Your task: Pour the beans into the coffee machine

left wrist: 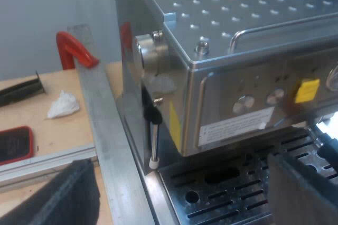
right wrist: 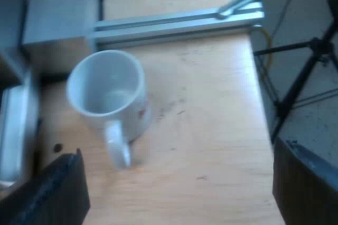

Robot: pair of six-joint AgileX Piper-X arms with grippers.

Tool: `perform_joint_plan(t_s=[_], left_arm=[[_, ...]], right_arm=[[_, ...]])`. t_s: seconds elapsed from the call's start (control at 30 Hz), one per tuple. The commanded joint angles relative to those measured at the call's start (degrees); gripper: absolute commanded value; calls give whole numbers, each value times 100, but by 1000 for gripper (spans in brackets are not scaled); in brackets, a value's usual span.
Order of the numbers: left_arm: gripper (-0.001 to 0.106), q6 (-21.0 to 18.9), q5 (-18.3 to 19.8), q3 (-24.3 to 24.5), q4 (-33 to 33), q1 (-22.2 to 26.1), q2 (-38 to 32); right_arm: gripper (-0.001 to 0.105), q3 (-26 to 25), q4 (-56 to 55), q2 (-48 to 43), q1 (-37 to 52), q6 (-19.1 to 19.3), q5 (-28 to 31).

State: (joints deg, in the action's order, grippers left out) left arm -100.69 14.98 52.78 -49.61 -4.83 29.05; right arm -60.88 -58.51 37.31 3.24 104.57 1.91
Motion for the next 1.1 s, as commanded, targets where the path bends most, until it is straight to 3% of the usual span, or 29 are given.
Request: perform_joint_plan(t_s=[0.03,0.23,0.53,0.73,1.0,1.1], left_arm=[[70,-55,19,42,23,-17,-133],[70,-23,-12,42,23,-17,-672],[70,37,-645,42,-113,-17,-1707],[70,71,-801,-104,-943,-17,-2228],[70,71,-1003,-513,-2029,-17,-3322],[70,71,-1049,-654,-2474,-17,-3739]], right_arm=[[74,-57,-27,-247,290,75,-191],[74,-57,-50,-992,103,497,-261],[74,-57,-218,-2193,32,335,-261],[74,42,-474,-2735,32,319,-261],[74,917,-451,-4013,32,8,-261],[74,1048,-660,-4013,7,-24,-191]])
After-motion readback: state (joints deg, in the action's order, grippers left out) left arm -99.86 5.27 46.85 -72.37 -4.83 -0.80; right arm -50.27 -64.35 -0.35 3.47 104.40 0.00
